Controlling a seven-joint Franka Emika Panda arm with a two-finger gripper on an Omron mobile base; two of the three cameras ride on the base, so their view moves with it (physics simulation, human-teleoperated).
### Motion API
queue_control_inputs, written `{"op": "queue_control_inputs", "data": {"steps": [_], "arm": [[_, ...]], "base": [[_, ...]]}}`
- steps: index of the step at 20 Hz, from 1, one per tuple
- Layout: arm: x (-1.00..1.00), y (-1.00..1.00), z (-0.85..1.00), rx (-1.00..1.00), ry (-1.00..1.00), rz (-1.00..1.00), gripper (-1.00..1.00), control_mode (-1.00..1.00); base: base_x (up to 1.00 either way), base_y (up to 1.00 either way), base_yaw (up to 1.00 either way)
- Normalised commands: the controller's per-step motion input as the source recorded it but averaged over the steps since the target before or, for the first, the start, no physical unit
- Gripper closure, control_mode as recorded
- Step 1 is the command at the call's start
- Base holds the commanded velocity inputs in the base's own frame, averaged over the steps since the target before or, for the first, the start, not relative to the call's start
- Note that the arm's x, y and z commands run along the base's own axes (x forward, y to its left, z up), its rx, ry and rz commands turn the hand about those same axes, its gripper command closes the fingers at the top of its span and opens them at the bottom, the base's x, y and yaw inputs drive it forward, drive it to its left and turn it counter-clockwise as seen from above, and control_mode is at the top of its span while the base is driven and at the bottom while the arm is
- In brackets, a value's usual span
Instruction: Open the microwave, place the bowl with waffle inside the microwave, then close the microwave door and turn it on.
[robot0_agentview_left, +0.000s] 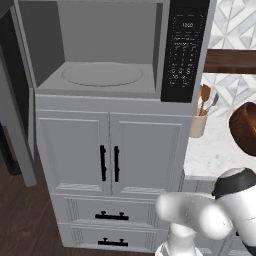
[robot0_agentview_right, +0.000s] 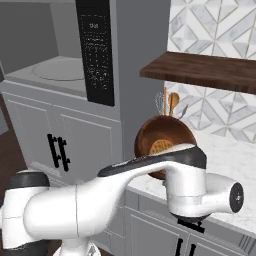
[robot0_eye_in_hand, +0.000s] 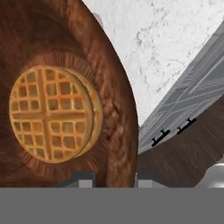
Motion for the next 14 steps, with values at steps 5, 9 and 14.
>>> {"op": "queue_control_inputs", "data": {"steps": [5,9,14], "arm": [[-0.76,0.9,0.62,-0.29,0.03,0.0,1.0,-1.0],[-0.53,1.0,0.51,-0.43,0.05,0.0,1.0,-1.0],[-0.45,1.0,0.47,-0.27,0.0,0.0,1.0,-1.0]], "base": [[0.0,0.0,0.0],[0.0,0.0,0.0],[0.0,0.0,0.0]]}}
